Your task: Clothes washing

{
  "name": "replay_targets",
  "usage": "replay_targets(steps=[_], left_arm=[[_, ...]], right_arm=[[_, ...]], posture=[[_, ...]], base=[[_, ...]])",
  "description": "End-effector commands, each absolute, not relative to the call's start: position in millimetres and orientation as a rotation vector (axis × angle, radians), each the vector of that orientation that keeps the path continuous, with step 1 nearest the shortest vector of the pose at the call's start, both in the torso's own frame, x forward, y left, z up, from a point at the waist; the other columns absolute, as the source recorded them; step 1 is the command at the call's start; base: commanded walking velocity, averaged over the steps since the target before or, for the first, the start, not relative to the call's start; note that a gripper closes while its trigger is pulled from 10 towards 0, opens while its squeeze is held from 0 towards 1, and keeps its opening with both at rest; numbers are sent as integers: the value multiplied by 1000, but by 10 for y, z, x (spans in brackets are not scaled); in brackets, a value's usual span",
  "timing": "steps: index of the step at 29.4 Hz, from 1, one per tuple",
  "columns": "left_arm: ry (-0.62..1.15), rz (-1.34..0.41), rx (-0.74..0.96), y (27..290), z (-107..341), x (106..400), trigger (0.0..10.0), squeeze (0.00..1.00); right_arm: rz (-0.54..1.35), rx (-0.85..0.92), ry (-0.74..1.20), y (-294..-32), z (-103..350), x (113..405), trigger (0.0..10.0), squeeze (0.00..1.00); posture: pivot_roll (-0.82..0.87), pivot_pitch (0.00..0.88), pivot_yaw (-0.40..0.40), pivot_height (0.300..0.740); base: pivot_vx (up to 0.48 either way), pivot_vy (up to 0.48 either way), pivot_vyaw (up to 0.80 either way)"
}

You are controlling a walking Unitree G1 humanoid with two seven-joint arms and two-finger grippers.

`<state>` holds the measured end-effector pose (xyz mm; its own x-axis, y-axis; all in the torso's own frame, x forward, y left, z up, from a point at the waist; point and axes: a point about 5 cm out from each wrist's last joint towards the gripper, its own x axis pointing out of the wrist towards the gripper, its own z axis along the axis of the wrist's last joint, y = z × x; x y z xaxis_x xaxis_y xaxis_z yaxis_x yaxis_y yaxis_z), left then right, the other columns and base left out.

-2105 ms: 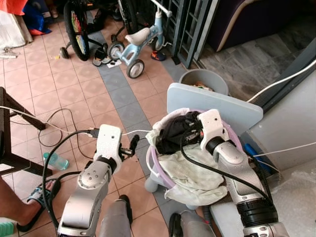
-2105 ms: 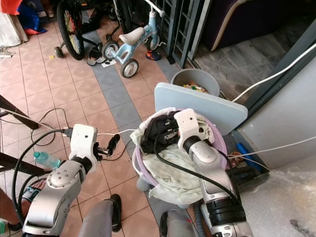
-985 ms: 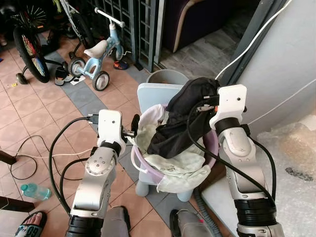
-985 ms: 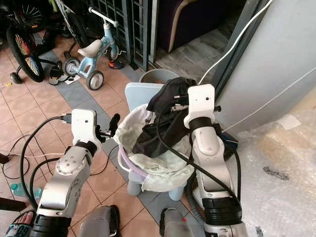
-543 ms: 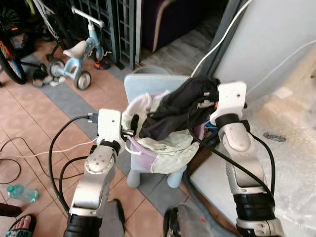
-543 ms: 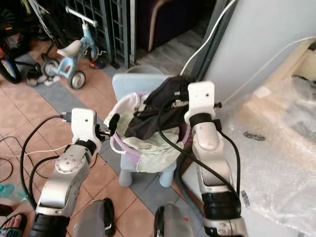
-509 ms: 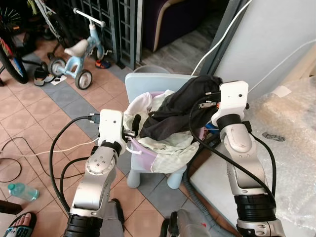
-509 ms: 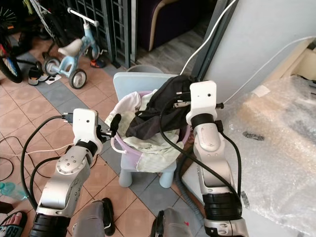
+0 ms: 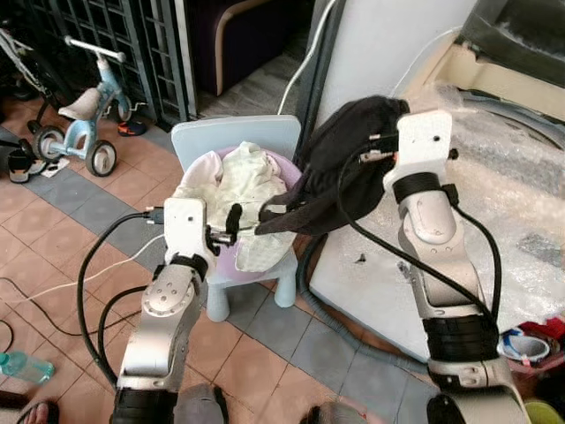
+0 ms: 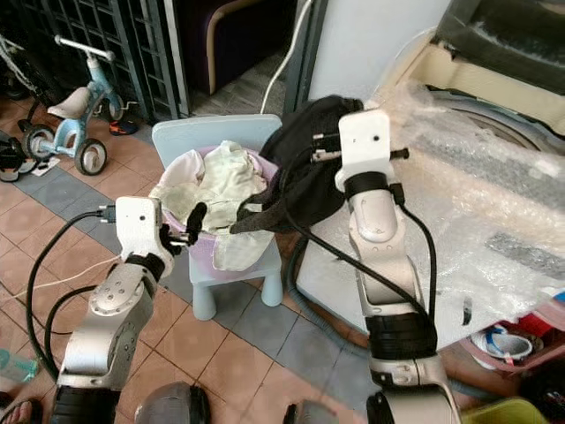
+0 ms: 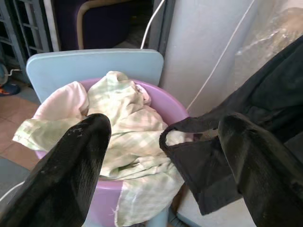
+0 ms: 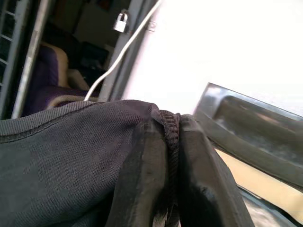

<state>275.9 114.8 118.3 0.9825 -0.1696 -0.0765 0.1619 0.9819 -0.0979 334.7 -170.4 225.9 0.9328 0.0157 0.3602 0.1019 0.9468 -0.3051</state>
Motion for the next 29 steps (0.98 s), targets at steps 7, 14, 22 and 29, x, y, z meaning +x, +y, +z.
replay_targets(steps=[7,14,22,29], left_arm=[[61,-138,-119,1226,1238,2793,10000,0],[63,-116,-120,1267,1227,2813,10000,0],[79,-112,-121,1265,1192,2799,10000,0],[102,-152,-111,1225,1152,2749,10000,0]], right_arm=[[-32,-344,-391,-1749,2346,3453,10000,0],[39,-370,-421,-1692,2411,3512,10000,0],[97,-398,-479,-1694,2682,3670,10000,0],[-42,-293,-480,-1997,3082,3917,10000,0]], posture=[[2,93,-51,740],[5,90,-51,740],[6,87,-40,740],[23,81,-21,740]], base=[[286,0,-788],[302,0,-245],[460,0,0],[480,0,-264]])
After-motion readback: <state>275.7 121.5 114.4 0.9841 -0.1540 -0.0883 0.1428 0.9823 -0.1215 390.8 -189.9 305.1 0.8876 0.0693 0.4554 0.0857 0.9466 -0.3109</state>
